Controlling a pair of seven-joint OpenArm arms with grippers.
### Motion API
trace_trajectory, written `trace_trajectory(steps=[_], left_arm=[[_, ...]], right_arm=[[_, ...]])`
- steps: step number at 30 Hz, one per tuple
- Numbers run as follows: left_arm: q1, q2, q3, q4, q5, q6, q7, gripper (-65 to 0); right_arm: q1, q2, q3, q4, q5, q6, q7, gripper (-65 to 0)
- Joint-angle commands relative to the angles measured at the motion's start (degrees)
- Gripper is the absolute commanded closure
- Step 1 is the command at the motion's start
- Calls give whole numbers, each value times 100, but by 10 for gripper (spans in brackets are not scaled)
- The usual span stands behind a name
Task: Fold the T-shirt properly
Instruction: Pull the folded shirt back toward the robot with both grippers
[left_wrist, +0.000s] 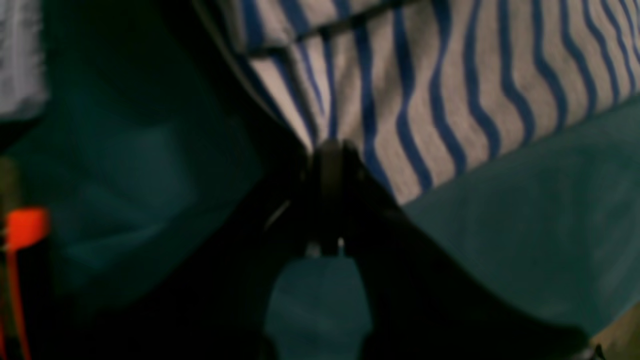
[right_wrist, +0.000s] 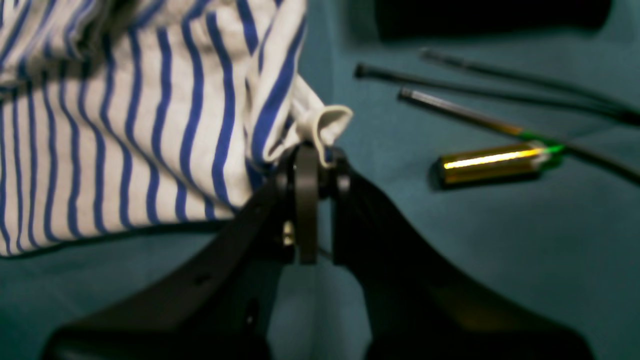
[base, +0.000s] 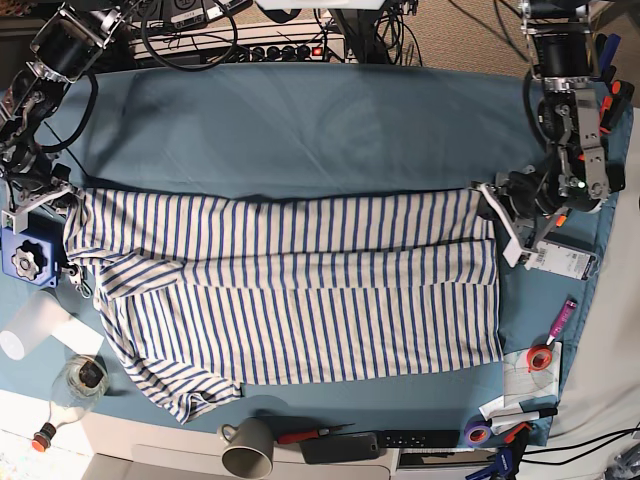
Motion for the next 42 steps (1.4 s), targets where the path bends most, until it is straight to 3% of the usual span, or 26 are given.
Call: trace_trajectory(steps=[1, 9, 19, 23, 26, 32, 42], left_arm=[[-55, -166, -63, 129, 37, 0, 44, 0], [293, -446, -273, 310, -151, -4, 164, 0], [1318, -452, -1296, 1075, -271, -4, 114, 0], [1659, -450, -1563, 1318, -636, -144, 83, 0], [1838, -450, -1600, 1419, -774, -308, 85, 0], [2000, -455, -1600, 1456, -796, -304, 205, 0], [2367, -511, -1836, 1478, -802, -304, 240, 0]], right_arm=[[68, 168, 44, 271, 59, -17, -9, 0], [-446, 142, 44, 789, 63, -24, -341, 0], [-1213, 144, 415, 793, 789, -24, -463, 0], [-1241, 144, 710, 793, 870, -20, -723, 0], [-1274, 144, 839, 793, 872, -15, -785, 0], [-1705, 144, 837, 796, 885, -17, -852, 0], [-2149, 142, 837, 800, 1488, 131, -859, 0]])
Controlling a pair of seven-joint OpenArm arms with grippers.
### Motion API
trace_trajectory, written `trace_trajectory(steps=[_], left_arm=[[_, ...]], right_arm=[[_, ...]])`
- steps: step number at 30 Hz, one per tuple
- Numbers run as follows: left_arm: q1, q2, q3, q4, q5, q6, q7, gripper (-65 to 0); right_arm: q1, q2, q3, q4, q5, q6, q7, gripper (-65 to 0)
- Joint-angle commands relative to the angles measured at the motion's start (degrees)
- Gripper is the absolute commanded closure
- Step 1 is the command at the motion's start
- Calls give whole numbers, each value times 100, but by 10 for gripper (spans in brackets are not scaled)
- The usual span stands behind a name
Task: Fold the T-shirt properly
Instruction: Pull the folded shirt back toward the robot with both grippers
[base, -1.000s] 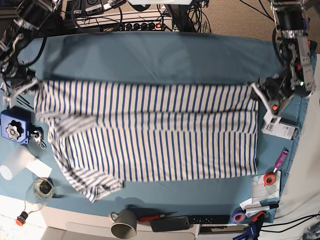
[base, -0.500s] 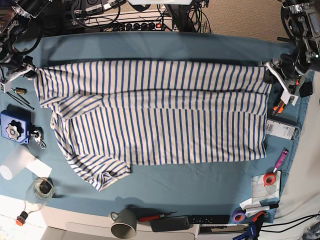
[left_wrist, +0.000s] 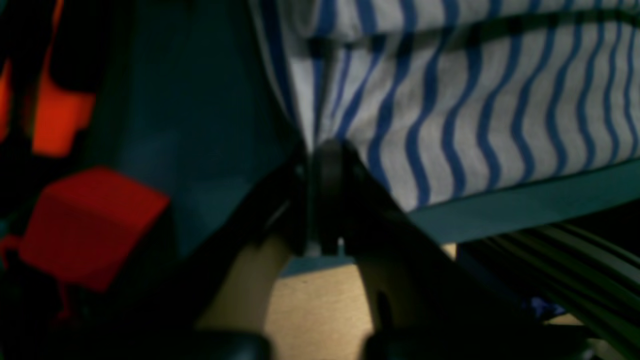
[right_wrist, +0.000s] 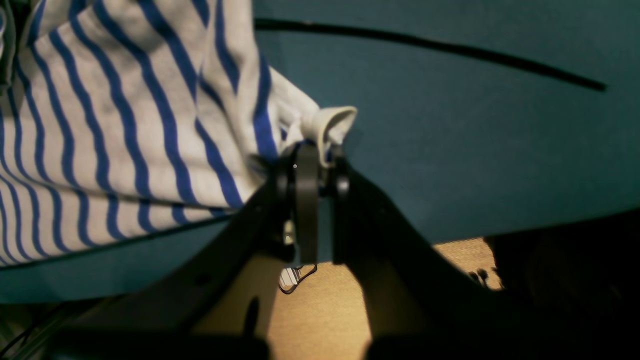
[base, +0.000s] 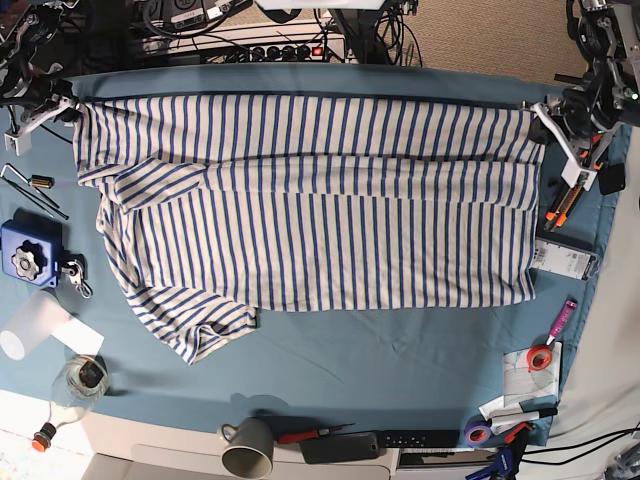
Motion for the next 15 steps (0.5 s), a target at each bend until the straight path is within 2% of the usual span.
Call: trace_trajectory(steps=[1, 6, 9, 15], left_arm=[[35, -127, -179, 94, 96, 24, 37, 0], [66, -125, -599, 94, -275, -13, 44, 0], [70, -122, -621, 92, -407, -153, 50, 0], [72, -109, -621, 92, -503, -151, 109, 0]], right_arm=[[-17, 164, 66, 129, 26, -4, 48, 0], [-31, 26, 66, 463, 0, 7, -7, 0], [-28, -90, 66, 710, -70, 7, -11, 0], [-31, -210, 66, 839, -251, 4, -61, 0]])
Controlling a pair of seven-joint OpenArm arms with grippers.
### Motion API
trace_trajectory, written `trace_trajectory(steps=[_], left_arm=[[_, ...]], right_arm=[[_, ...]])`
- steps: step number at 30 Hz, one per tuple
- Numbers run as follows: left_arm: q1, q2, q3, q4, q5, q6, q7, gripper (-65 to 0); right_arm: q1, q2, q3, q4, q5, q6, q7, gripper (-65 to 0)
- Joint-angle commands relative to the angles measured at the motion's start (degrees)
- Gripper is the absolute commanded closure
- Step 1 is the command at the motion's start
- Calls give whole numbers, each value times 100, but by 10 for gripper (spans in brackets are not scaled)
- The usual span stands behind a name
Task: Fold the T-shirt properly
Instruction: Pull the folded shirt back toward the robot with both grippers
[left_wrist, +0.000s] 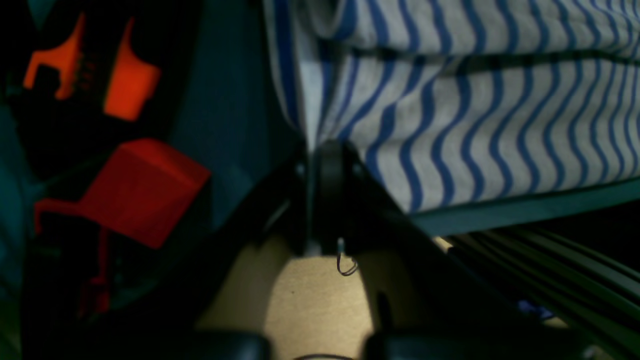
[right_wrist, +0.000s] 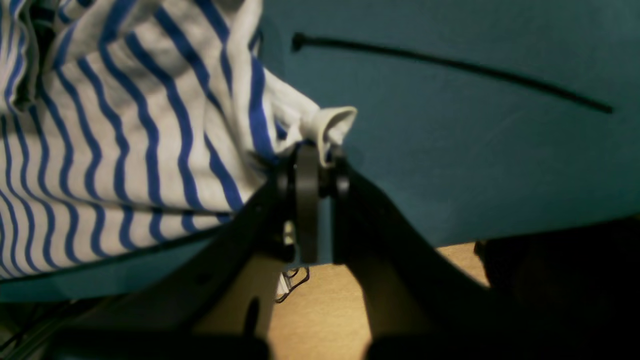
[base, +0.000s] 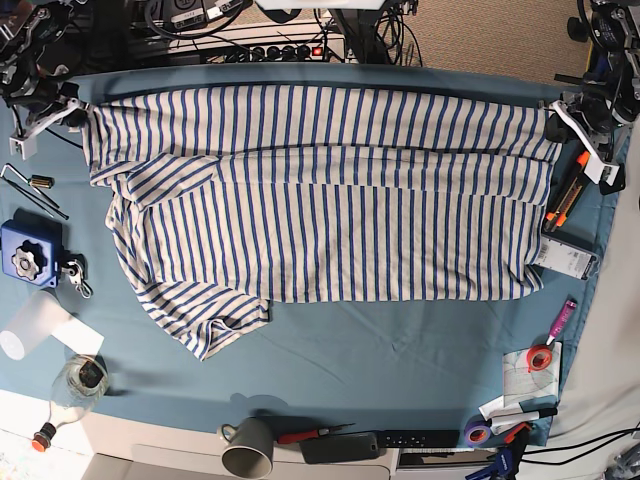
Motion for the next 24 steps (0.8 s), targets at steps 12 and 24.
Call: trace_trajectory(steps=[12, 24], left_arm=[[133, -109, -72, 90, -66, -214, -59, -177], [131, -109, -72, 114, 114, -212, -59, -209]], right_arm=[[0, 146, 63, 101, -70, 271, -165, -76], [2, 258, 66, 114, 584, 273, -165, -156]])
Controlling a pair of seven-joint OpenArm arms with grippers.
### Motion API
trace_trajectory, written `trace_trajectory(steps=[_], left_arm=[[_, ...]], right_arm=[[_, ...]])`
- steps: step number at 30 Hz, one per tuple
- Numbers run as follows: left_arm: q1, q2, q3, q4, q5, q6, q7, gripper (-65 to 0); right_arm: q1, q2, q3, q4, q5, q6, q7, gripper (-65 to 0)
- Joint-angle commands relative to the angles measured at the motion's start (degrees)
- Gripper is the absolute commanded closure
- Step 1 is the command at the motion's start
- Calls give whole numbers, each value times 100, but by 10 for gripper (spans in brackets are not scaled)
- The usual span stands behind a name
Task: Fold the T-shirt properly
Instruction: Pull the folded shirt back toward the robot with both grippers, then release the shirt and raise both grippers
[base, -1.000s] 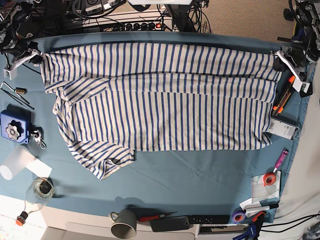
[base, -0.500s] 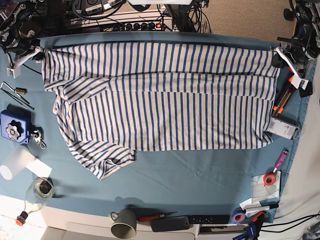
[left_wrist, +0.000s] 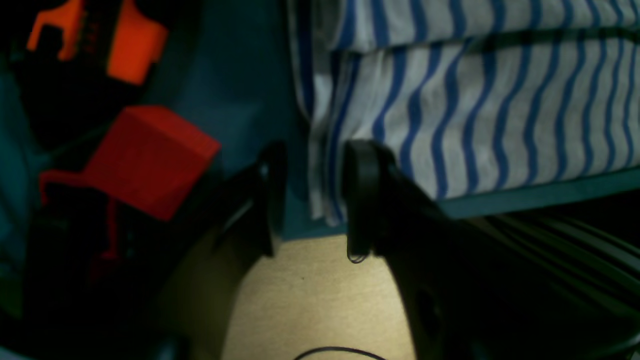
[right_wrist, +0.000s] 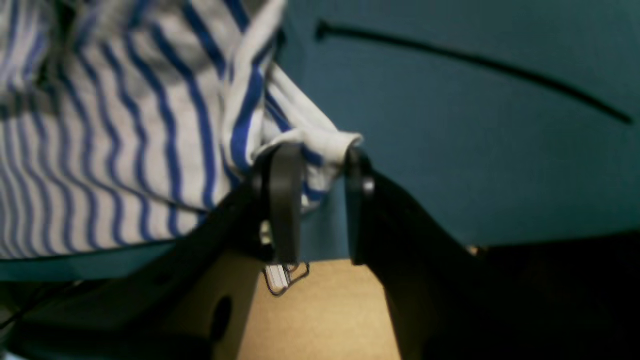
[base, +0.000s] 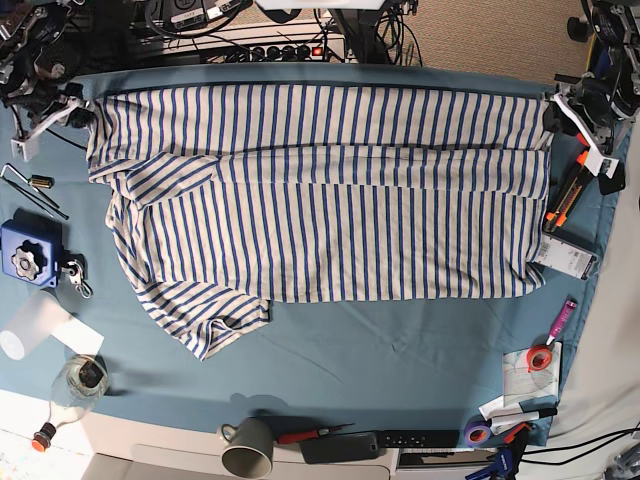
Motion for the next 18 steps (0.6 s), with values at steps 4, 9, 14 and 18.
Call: trace_trajectory(steps=[4, 9, 14, 18], left_arm=[[-2, -107, -50, 293, -59, -7, -79, -209], [0, -107, -50, 588, -57, -7, -151, -209], [-2, -107, -50, 758, -61, -7, -835, -209], [-116, -59, -50, 780, -57, -9, -1891, -209]], right_arm=[[0, 155, 142, 205, 208, 120, 58, -156], [-2, 155, 448, 452, 184, 122, 58, -156], [4, 157, 1001, 833, 487, 125, 181, -156], [116, 155, 1099, 1121, 505, 125, 656, -156]])
